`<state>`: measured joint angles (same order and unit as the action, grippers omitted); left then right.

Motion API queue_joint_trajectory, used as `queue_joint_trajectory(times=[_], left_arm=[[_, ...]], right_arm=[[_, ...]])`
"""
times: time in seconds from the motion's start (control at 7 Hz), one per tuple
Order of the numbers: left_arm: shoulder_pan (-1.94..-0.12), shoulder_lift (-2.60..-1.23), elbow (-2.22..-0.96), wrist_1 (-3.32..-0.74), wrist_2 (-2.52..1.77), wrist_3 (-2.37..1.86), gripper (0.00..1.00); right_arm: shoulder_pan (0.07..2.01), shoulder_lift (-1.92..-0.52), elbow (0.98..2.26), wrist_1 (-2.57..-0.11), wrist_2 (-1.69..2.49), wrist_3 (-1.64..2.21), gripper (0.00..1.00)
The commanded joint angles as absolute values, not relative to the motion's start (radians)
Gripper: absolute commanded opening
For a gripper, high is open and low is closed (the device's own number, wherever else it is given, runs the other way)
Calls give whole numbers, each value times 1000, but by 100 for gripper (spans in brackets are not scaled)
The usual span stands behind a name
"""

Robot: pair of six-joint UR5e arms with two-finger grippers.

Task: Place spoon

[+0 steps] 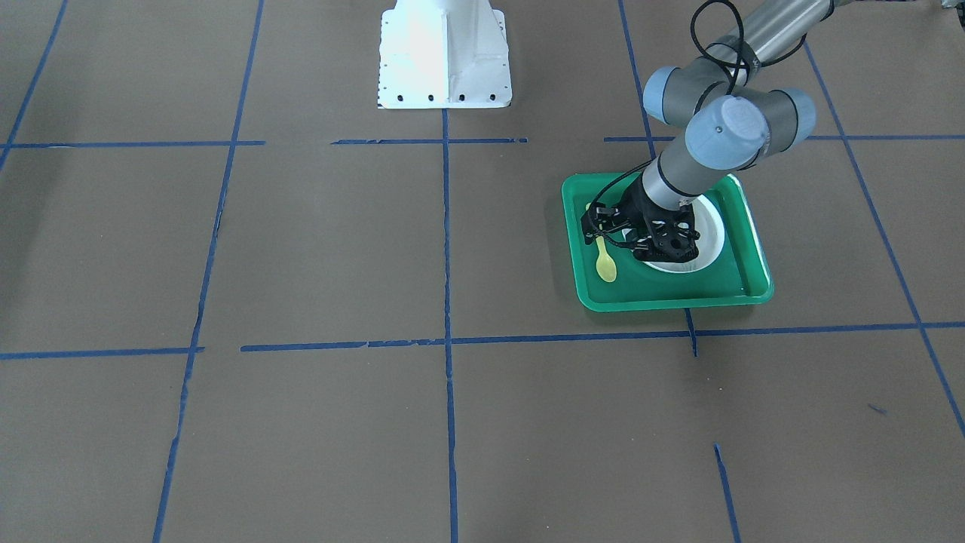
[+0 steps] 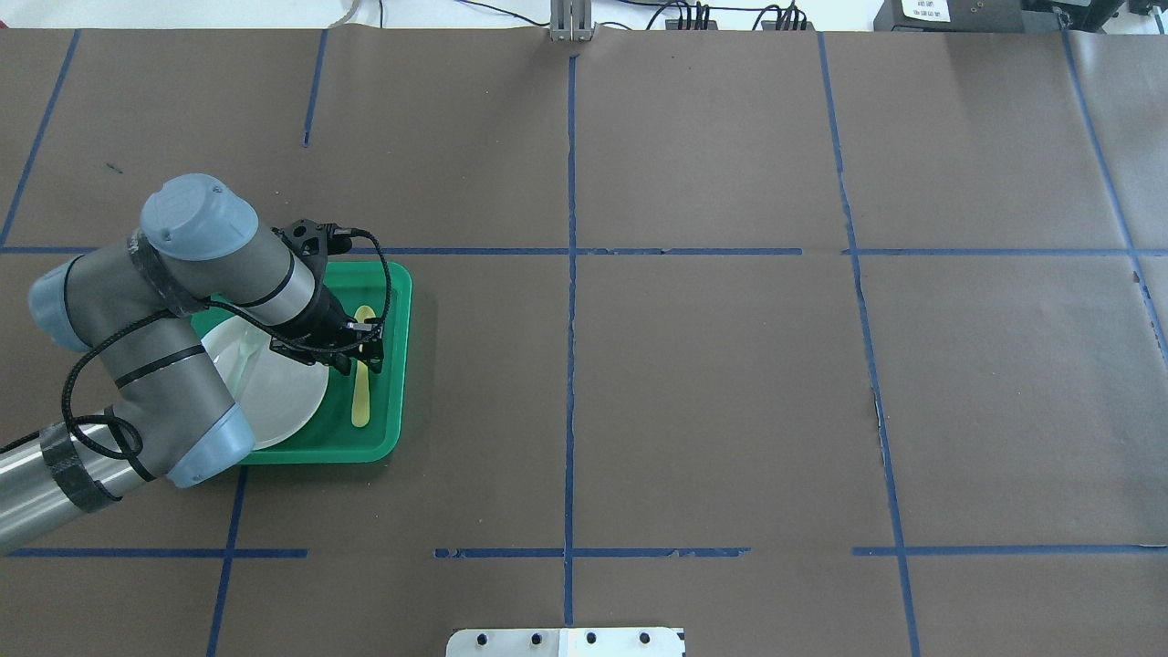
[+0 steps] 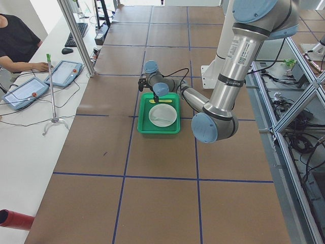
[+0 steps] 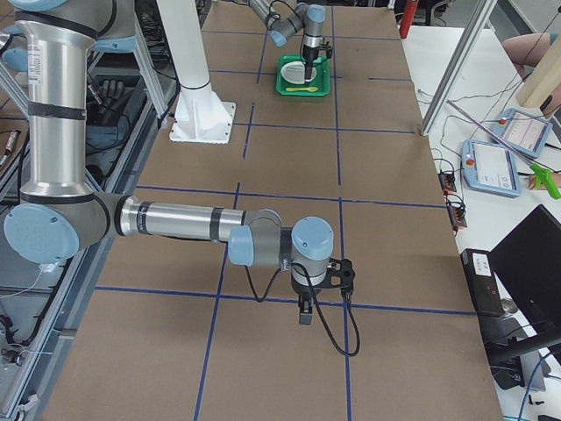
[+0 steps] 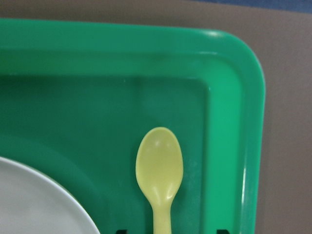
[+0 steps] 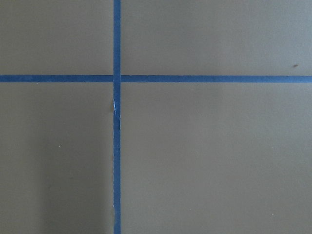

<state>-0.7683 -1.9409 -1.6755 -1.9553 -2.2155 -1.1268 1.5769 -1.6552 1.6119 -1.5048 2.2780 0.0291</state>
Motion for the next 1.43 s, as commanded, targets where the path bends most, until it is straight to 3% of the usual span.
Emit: queue_joint_trajectory(times=[0.0,0.43,0.71,1.0,1.29], left_arm=[[-974,-1931,-1733,-1950,-2318,-1100,84],[-1283,-1716,-1779,-1950,-2464,-675,93],[-1411,-1521,-1760,-1948,-2462,-287,93],[-1497,-1479,-1686,-1811,-2413,45,93],[-1566,-1515,-1690,-1531,-2347,217,96]], right_arm=[[1577,-1655,1612,-1505,2278,29,100],[1577,-1655,1611,-1505,2278,29,100],[1577,-1655,1611,-1505,2278,29,100],[1577,-1655,1612,-1505,2278,29,100],[1577,-1655,1612,-1505,2278,29,100]])
